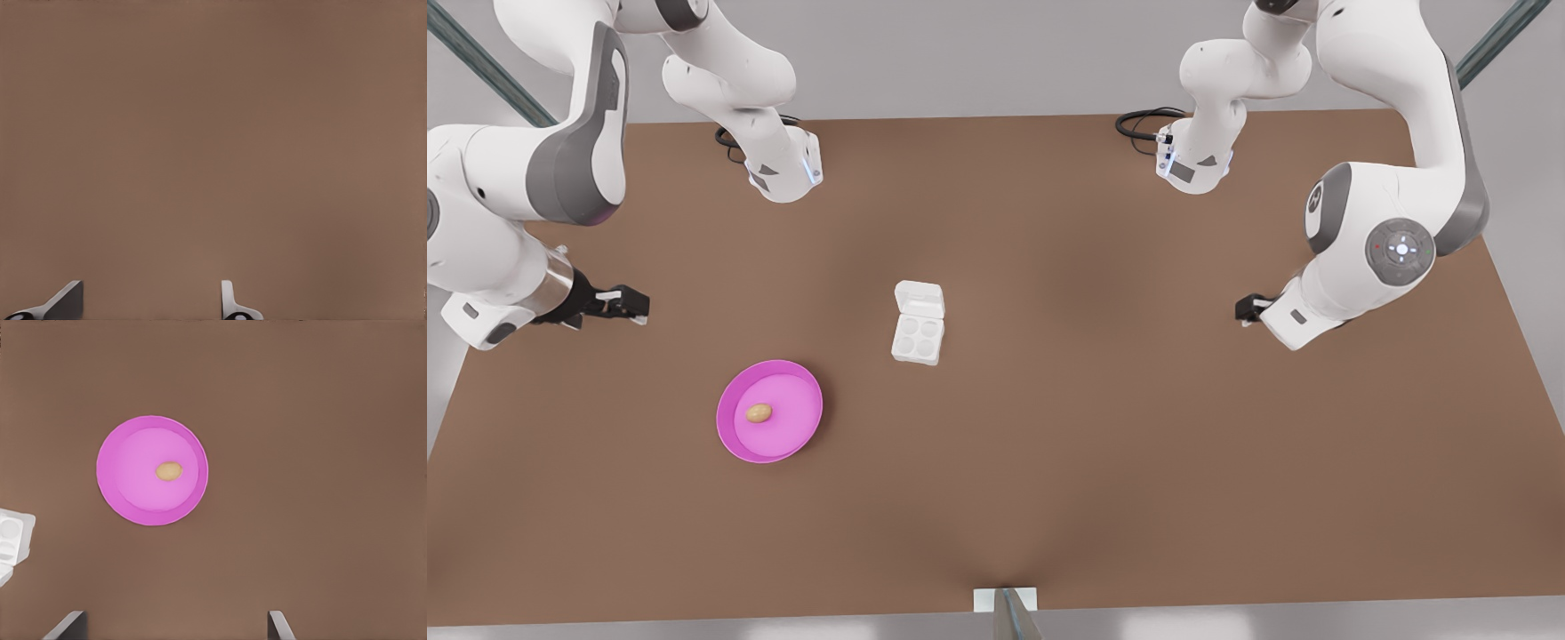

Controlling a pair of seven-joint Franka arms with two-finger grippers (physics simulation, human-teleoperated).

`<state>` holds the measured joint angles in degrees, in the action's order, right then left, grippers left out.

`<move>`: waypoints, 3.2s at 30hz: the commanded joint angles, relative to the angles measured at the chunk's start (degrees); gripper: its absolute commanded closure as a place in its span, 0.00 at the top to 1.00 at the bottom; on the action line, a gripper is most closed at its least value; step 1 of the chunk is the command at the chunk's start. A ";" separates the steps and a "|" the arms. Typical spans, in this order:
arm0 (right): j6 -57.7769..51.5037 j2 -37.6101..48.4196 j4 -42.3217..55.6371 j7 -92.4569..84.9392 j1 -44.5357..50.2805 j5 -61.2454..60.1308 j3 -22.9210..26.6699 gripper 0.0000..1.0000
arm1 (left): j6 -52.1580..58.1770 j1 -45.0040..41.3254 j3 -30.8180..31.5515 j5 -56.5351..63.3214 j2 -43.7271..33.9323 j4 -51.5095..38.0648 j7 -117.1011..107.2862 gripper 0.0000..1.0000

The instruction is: Pack egg into the box and close the box lid

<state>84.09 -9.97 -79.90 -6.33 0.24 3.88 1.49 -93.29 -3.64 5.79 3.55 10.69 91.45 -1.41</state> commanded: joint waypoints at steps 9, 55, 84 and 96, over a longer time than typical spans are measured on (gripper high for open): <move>19.71 -16.22 -3.68 16.60 -0.50 -0.19 0.18 1.00 | -2.51 0.47 0.09 -0.74 0.30 -0.14 -0.70 1.00; 57.59 -20.79 -30.05 63.63 2.14 -1.60 0.18 1.00 | -1.10 0.30 0.36 -0.21 3.64 -2.33 1.06 1.00; 54.95 -25.89 -26.62 62.41 3.46 -6.96 0.10 1.00 | -1.01 0.03 0.45 -0.12 3.64 -2.60 1.23 1.00; 54.51 -26.42 -26.53 61.17 3.28 -6.87 0.10 0.96 | -0.93 -0.23 0.45 0.40 3.99 -3.65 1.23 1.00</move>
<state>138.76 -36.44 -106.46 55.35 3.50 -2.95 1.58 -94.29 -3.88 6.23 3.82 14.61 87.92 -0.20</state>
